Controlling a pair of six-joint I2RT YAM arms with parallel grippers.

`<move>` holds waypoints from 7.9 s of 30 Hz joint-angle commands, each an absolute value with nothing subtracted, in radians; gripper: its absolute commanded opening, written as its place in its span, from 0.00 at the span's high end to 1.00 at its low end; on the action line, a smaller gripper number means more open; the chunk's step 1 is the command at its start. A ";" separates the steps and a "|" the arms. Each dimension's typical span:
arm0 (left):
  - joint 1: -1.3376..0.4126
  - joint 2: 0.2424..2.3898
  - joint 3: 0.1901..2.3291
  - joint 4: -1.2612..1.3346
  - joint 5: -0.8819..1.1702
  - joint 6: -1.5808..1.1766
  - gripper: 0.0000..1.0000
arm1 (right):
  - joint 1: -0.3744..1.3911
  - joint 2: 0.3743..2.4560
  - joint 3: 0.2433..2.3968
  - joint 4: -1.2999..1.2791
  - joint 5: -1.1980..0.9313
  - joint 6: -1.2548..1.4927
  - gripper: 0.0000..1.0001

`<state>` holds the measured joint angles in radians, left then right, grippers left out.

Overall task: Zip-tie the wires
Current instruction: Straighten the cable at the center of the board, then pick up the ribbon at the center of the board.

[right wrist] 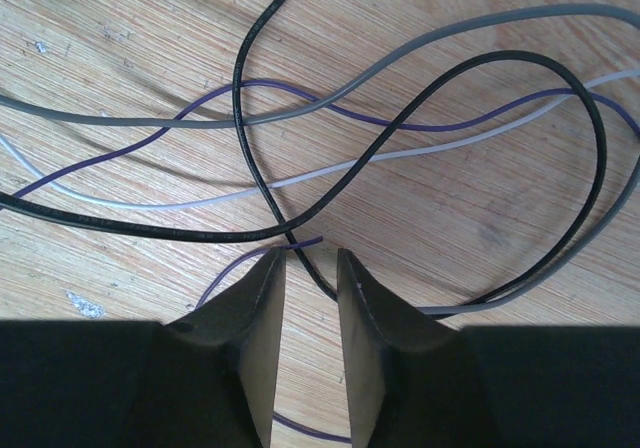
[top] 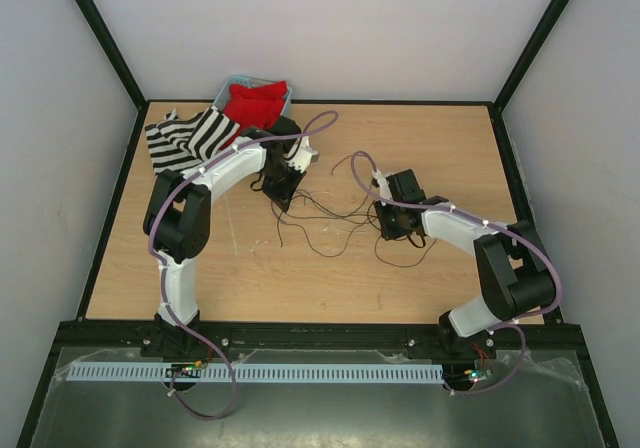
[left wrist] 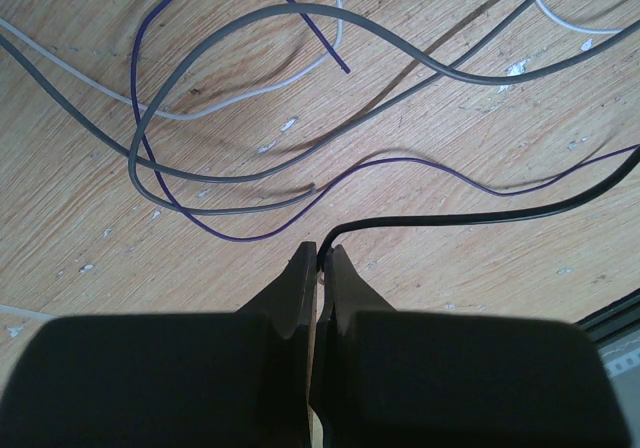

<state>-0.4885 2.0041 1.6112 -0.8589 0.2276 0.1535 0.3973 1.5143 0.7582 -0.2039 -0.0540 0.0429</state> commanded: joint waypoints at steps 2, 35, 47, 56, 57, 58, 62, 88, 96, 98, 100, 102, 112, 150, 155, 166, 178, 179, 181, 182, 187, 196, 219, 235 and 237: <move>-0.491 1.985 1.634 -0.887 0.220 0.156 1.00 | 0.419 1.536 0.738 -0.229 -0.005 0.034 0.75; -0.455 2.028 1.644 -0.895 0.157 0.125 1.00 | 0.273 1.234 0.743 -0.268 -0.113 0.066 0.51; -0.467 2.022 1.644 -0.894 0.158 0.126 1.00 | 0.382 1.347 0.681 -0.137 -0.177 0.094 0.44; -0.470 2.018 1.646 -0.897 0.157 0.127 1.00 | 0.404 1.418 0.673 -0.051 -0.147 0.110 0.43; -0.471 2.019 1.646 -0.897 0.156 0.127 1.00 | 0.406 1.425 0.672 -0.045 -0.143 0.109 0.43; -0.471 2.019 1.646 -0.896 0.154 0.128 1.00 | 0.407 1.432 0.671 -0.040 -0.139 0.108 0.43; -0.471 2.013 1.646 -0.895 0.149 0.128 1.00 | 0.411 1.461 0.667 -0.019 -0.130 0.107 0.43; -0.411 2.044 1.657 -0.894 0.128 0.119 1.00 | 0.285 1.012 0.659 -0.181 -0.176 0.124 0.99; -0.416 2.046 1.654 -0.894 0.132 0.127 1.00 | 0.099 0.985 0.788 -0.158 -0.259 0.221 1.00; -0.423 2.045 1.654 -0.894 0.135 0.134 1.00 | 0.074 0.987 0.807 -0.150 -0.175 0.246 1.00; -0.432 2.042 1.651 -0.893 0.135 0.143 1.00 | 0.061 0.993 0.811 -0.141 -0.033 0.255 1.00; -0.441 2.040 1.647 -0.896 0.129 0.151 1.00 | 0.051 1.002 0.811 -0.129 0.118 0.251 1.00; -0.468 2.040 1.632 -0.900 0.057 0.158 1.00 | 0.022 1.117 0.749 -0.004 0.621 0.226 1.00; -0.478 2.142 1.677 -0.968 -0.179 0.177 1.00 | -0.225 1.440 0.684 0.163 0.576 0.195 0.96; -0.490 2.130 1.687 -0.966 -0.181 0.178 1.00 | -0.225 1.419 0.662 0.163 0.444 0.211 0.88; -0.519 2.132 1.693 -0.968 -0.203 0.188 1.00 | -0.225 1.423 0.696 0.110 0.402 0.231 0.58; -0.523 2.117 1.686 -0.969 -0.241 0.183 0.69 | -0.224 1.313 0.707 0.077 0.345 0.205 0.46; -0.523 2.114 1.683 -0.970 -0.250 0.183 0.63 | -0.224 1.304 0.705 0.077 0.332 0.209 0.45; -0.522 2.104 1.683 -0.970 -0.266 0.185 0.54 | -0.225 1.286 0.703 0.079 0.297 0.219 0.40; -0.522 2.094 1.681 -0.972 -0.271 0.187 0.51 | -0.225 1.273 0.700 0.083 0.283 0.227 0.36; -0.504 2.022 1.676 -0.977 -0.260 0.180 0.33 | -0.225 1.207 0.667 0.139 0.161 0.258 0.11; -0.402 1.880 1.679 -0.925 -0.107 0.064 0.11 | -0.225 1.101 0.620 0.193 -0.126 0.278 0.00; -0.134 1.874 1.330 -0.511 -0.135 -0.431 0.52 | -0.225 1.066 0.578 0.230 -0.258 0.255 0.01; -0.072 1.969 1.263 -0.331 -0.109 -0.470 0.61 | -0.225 1.093 0.586 0.243 -0.269 0.262 0.01; -0.072 1.979 1.268 -0.328 -0.120 -0.466 0.62 | -0.225 1.094 0.588 0.242 -0.268 0.262 0.01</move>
<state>-0.0776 1.9274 1.2575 -0.3611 -0.1196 -0.4576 -0.2214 1.0901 0.5850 0.2085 -0.2550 0.2588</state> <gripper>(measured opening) 0.387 0.994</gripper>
